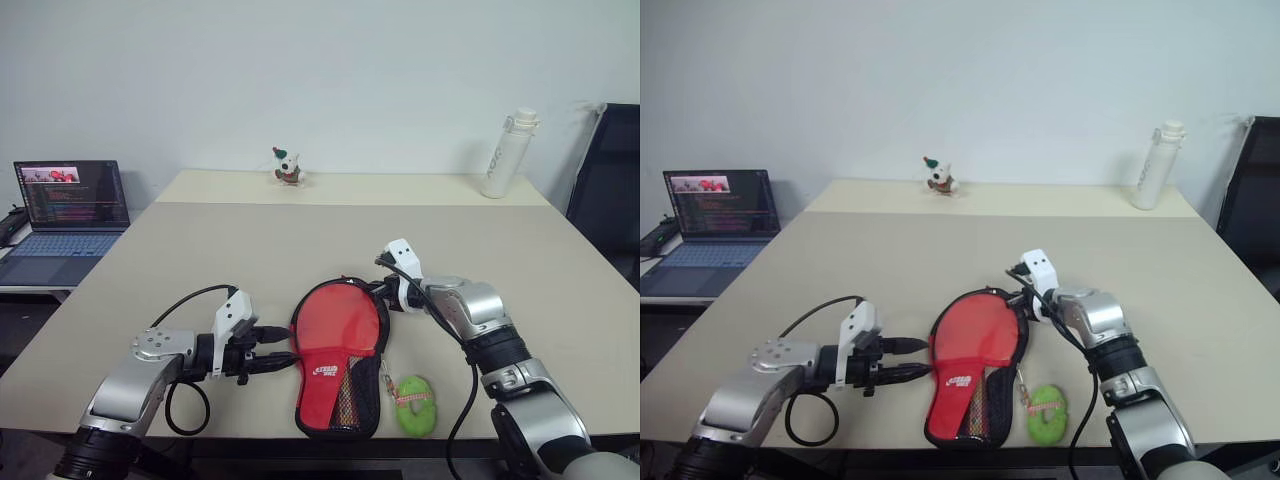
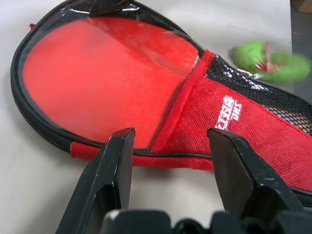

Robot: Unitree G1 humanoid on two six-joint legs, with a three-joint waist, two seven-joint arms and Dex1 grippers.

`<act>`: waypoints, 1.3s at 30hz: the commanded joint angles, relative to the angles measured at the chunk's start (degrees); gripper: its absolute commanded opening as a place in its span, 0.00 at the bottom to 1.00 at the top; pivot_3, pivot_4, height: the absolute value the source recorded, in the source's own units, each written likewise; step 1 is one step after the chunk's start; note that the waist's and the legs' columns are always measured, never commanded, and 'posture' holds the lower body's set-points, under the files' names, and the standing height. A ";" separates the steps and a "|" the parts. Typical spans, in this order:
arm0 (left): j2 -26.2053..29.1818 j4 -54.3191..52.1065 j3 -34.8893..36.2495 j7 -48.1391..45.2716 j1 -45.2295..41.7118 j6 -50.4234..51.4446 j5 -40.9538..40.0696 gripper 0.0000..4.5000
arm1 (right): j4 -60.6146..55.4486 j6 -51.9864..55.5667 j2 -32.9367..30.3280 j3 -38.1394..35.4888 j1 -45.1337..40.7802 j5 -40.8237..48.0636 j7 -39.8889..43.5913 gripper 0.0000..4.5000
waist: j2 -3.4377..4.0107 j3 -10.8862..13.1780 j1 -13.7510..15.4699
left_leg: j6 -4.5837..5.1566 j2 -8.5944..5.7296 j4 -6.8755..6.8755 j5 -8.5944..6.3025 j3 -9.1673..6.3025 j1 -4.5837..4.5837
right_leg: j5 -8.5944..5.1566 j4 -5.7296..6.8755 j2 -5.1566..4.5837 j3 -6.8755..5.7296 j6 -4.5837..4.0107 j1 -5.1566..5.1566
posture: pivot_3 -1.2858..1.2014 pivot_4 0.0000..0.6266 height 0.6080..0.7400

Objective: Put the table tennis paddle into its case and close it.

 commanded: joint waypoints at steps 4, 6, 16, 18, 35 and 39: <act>0.19 -3.13 -0.88 0.45 -0.49 0.52 -1.20 0.57 | 6.60 -7.42 0.92 0.48 -5.28 -3.16 2.08 0.01 | 0.00 0.12 -0.02 | 0.00 0.00 0.00 0.00 0.00 0.00 | 0.00 0.01 0.00 0.00 0.00 -0.01 | 0.52 0.24 1.00; 0.14 -3.05 -1.12 0.49 -0.73 0.52 -1.18 0.57 | 9.07 -8.64 1.20 0.42 -6.22 -3.92 2.39 0.01 | -0.01 0.15 0.00 | 0.00 0.00 0.00 0.00 0.00 0.00 | 0.00 0.02 0.00 0.00 0.00 -0.02 | 0.52 0.24 1.00; -0.32 -1.13 -2.26 0.11 -3.11 -0.29 -0.69 0.57 | 9.90 -8.76 2.48 -1.26 -6.25 -5.14 1.17 0.39 | -0.02 0.21 0.07 | -0.01 0.00 0.00 0.01 0.00 0.00 | -0.01 0.03 -0.03 -0.02 -0.01 -0.01 | 0.52 0.24 1.00; -0.74 0.21 -2.94 -0.10 -4.36 -1.42 0.06 0.57 | 7.07 -7.40 2.78 -2.45 -5.55 -3.88 1.58 0.55 | -0.01 0.22 0.09 | -0.02 0.00 0.00 0.01 0.00 0.00 | -0.01 0.03 -0.02 -0.02 -0.01 -0.01 | 0.52 0.24 1.00; -14.97 42.95 -14.23 -6.97 -33.13 -26.95 13.54 0.57 | -46.26 25.47 -15.94 -14.86 19.85 16.88 6.26 0.99 | -0.06 0.28 2.27 | 0.00 -0.05 -0.02 0.00 -0.05 -0.17 | -0.01 -0.35 -0.02 -0.27 -0.01 0.05 | 0.52 0.24 1.00; -17.68 50.75 -15.78 -9.26 -34.72 -31.84 16.27 0.57 | -54.93 29.11 -23.06 -18.05 27.98 22.25 9.24 0.99 | -0.07 0.29 2.09 | 0.02 -0.02 -0.08 -0.01 -0.05 -0.26 | -0.02 -0.60 0.14 -0.29 0.00 0.03 | 0.52 0.24 1.00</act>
